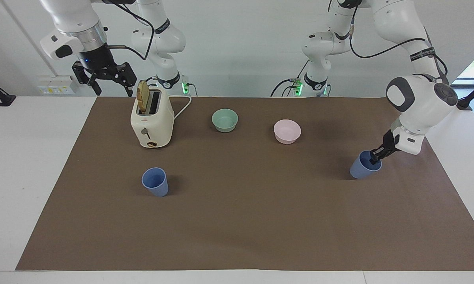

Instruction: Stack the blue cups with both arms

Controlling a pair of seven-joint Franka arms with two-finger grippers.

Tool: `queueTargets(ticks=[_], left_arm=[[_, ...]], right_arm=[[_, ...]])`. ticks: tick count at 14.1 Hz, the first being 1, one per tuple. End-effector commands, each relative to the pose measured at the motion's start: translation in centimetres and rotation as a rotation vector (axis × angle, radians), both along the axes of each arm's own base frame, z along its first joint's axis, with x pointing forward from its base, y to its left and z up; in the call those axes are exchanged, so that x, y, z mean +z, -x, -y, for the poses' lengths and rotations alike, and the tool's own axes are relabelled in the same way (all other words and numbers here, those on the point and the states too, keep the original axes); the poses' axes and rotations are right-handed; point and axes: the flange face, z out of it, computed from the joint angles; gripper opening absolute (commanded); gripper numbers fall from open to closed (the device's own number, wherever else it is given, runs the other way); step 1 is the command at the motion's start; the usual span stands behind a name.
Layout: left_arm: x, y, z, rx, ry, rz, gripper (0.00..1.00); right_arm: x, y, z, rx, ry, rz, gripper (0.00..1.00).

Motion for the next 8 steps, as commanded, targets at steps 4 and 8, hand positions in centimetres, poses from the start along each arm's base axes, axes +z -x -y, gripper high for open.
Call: queueTargets(ticks=[4,8], left_arm=[[7.9,-2.6,9.5,0.097,0.019,0.000,0.00],[8.2,-1.3,19.6,0.144,0.030,-0.010,0.00]], right_arm=[[0.0,-0.3,0.9,0.012,0.039,-0.010,1.00],[-0.9,-1.0,0.0,0.029,0.032,-0.013,1.00]])
